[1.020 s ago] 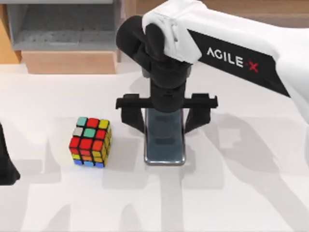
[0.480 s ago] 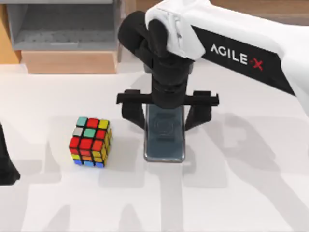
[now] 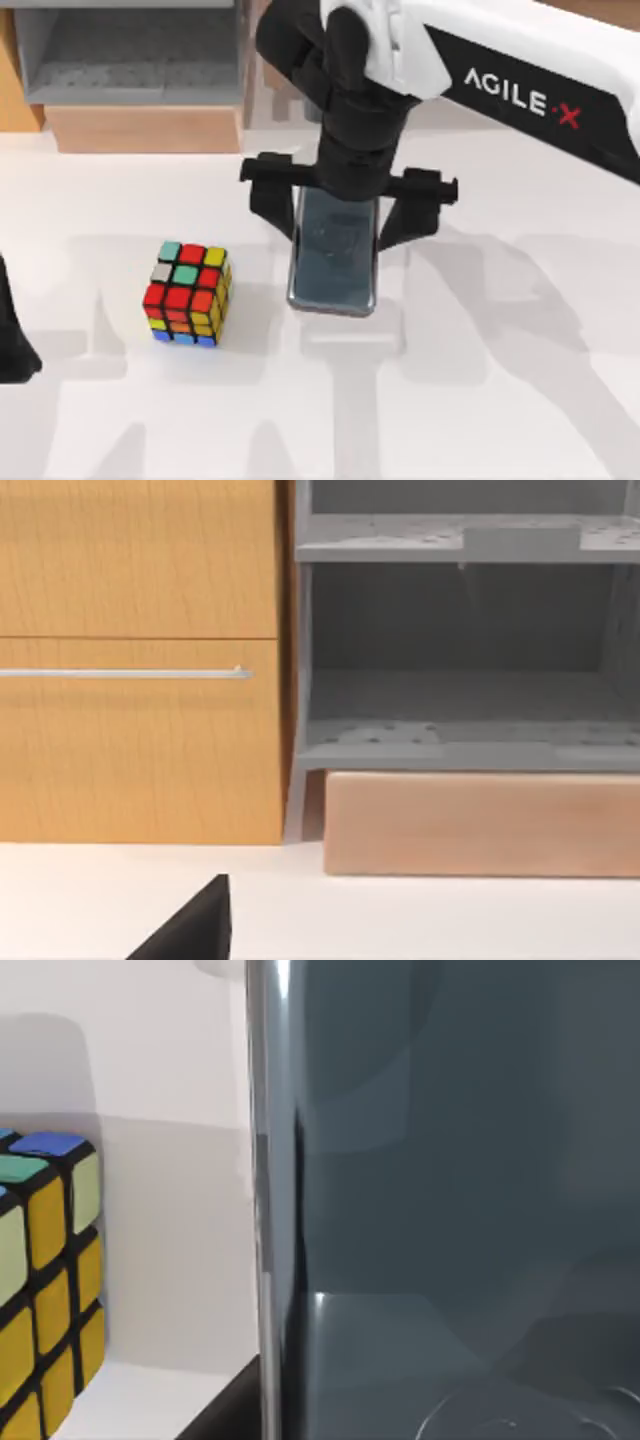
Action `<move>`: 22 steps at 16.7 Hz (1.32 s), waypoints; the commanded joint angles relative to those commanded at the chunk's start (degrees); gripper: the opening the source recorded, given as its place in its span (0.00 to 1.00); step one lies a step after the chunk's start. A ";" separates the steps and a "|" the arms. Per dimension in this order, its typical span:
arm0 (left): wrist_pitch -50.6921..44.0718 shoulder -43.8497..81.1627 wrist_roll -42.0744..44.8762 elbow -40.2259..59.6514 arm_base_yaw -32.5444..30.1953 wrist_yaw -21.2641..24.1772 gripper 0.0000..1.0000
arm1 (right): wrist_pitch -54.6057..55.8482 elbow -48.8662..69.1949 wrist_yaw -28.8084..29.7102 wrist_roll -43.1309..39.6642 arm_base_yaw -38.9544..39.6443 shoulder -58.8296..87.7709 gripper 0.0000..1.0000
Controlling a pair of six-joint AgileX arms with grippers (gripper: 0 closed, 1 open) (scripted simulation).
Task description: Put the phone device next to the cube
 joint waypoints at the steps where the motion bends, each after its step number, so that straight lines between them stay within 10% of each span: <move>1: 0.00 0.00 0.00 0.00 0.00 0.00 1.00 | 0.25 0.08 -0.49 0.23 -0.09 -0.42 0.00; 22: 0.00 0.00 0.00 0.00 0.00 0.00 1.00 | 7.82 -2.73 -1.99 -0.43 1.06 -1.38 0.00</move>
